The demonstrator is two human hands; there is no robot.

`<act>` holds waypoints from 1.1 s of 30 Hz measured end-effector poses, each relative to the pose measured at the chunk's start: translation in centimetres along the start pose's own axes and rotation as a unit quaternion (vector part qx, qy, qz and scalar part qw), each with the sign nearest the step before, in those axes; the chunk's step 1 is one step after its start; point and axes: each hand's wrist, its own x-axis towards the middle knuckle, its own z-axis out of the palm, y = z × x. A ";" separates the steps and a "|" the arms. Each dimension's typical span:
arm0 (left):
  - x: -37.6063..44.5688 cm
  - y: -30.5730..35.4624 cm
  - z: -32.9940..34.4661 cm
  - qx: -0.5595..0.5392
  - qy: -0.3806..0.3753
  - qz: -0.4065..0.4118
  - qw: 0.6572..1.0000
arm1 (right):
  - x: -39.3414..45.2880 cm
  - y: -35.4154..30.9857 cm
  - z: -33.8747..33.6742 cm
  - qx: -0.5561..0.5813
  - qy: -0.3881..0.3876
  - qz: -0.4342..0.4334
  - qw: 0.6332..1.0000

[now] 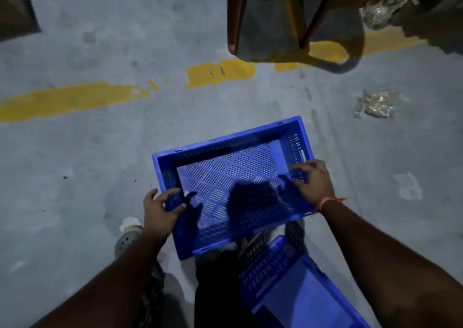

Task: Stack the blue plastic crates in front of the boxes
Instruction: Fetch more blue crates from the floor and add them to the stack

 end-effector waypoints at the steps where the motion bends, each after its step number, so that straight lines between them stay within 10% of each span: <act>1: 0.7 -1.0 0.6 -0.007 0.004 0.003 1.000 | 1.1 1.0 0.2 -0.015 0.002 0.005 1.000; 18: 1.5 0.1 1.8 -0.138 0.020 -0.019 0.990 | 7.3 5.1 1.2 0.091 -0.099 -0.023 0.991; 33: -12.8 11.8 -21.8 0.015 0.063 0.053 0.996 | -11.7 -12.2 -16.7 0.177 -0.094 -0.033 0.979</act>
